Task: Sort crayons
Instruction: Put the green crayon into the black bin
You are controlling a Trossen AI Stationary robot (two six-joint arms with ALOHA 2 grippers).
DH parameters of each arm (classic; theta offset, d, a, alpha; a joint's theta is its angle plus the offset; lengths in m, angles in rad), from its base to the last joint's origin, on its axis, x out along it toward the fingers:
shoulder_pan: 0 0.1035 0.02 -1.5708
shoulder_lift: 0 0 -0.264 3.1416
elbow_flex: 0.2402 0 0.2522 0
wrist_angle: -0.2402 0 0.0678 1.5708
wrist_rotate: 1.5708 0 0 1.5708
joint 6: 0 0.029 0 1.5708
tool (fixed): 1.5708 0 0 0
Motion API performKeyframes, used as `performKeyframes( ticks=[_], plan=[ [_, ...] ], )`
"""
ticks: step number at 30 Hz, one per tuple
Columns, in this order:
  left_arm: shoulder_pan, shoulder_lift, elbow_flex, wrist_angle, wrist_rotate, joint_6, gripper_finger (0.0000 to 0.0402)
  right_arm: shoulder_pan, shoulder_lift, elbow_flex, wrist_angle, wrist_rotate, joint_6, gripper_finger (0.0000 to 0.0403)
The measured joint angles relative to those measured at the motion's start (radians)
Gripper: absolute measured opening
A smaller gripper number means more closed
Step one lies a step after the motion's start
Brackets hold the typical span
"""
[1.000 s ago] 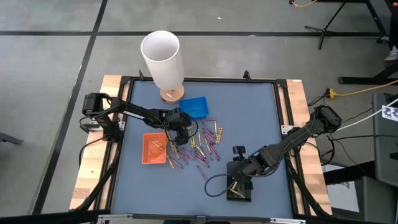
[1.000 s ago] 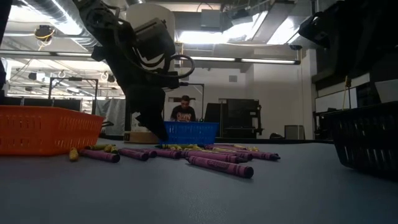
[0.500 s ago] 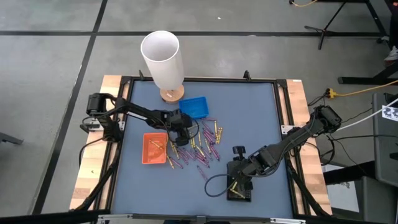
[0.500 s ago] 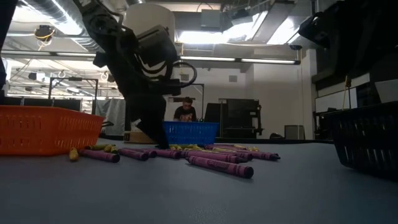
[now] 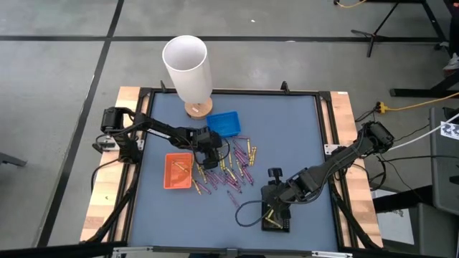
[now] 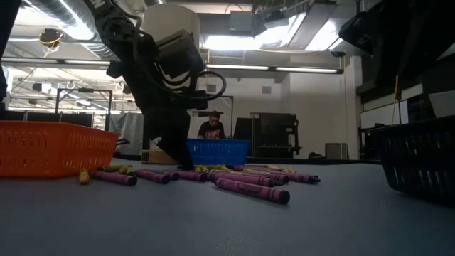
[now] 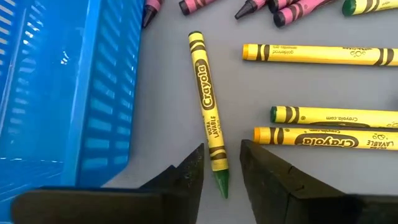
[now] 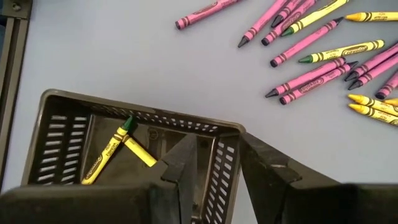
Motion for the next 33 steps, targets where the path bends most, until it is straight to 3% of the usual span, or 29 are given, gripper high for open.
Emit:
performKeyframes(
  ticks=[15, 26, 33],
  plan=[
    [0.000, 0.001, -0.001, -0.002, -0.006, 0.000, 0.0010, 0.000, 0.000, 0.000, 0.003, 0.001, 0.000, 0.0120],
    [-0.004, -0.007, -0.003, -0.003, -0.011, 0.001, 0.0006, 0.000, 0.000, 0.000, 0.004, 0.004, 0.000, 0.0120],
    [-0.022, -0.008, -0.003, -0.004, -0.022, 0.001, 0.0006, 0.000, 0.000, 0.000, 0.005, 0.141, -0.001, 0.0120]
  ],
)
